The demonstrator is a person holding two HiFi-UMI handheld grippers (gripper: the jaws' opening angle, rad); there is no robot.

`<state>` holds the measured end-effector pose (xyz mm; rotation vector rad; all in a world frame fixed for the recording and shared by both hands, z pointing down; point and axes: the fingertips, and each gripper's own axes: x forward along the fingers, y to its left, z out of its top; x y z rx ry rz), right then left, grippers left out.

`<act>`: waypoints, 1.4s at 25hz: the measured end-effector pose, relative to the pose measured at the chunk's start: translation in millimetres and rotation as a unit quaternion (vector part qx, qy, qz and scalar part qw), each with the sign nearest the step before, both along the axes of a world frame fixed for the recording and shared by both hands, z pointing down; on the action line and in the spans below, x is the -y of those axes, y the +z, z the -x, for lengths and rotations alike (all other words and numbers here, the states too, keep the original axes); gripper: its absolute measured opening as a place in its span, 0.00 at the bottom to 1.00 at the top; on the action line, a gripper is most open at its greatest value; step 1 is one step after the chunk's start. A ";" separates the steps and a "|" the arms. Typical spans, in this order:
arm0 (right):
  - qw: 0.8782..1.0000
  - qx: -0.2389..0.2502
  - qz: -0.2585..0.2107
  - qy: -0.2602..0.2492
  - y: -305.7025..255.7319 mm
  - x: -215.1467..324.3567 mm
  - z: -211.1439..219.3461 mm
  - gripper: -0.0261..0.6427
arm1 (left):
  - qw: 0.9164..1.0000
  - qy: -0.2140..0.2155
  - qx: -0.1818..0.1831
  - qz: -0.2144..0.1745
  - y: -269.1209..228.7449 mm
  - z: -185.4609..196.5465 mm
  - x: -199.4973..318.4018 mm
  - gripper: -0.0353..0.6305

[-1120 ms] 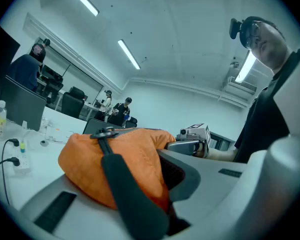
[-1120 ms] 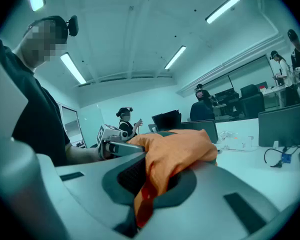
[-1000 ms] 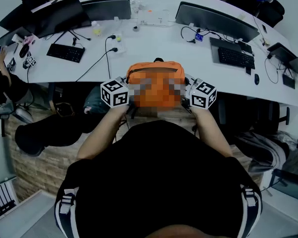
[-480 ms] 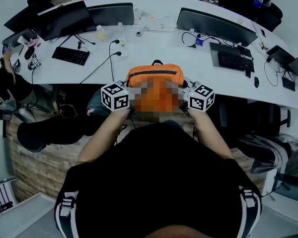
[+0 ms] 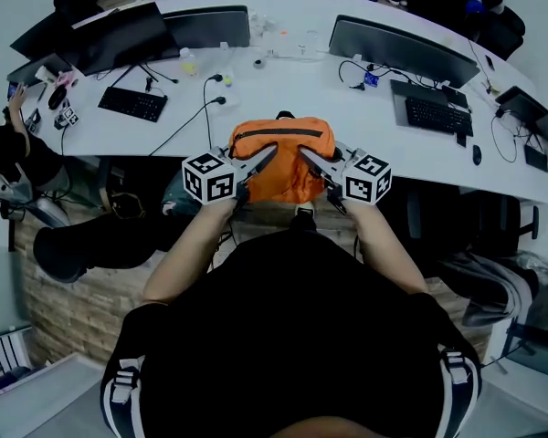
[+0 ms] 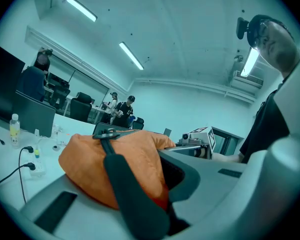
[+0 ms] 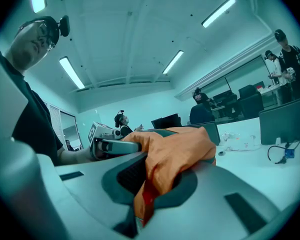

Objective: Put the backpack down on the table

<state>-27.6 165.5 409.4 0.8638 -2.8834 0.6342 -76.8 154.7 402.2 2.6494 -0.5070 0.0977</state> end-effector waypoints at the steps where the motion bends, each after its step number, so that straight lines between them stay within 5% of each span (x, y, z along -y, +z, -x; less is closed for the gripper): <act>1: 1.000 0.000 0.001 -0.001 0.9 3.3 -0.8 0.09 | 1.000 -0.001 0.001 0.001 0.1 -1.1 4.0 0.12; 35: 0.999 -0.027 0.030 -0.004 43.7 147.0 -52.2 0.09 | 0.999 -0.022 -0.003 0.029 17.9 -54.4 125.1 0.11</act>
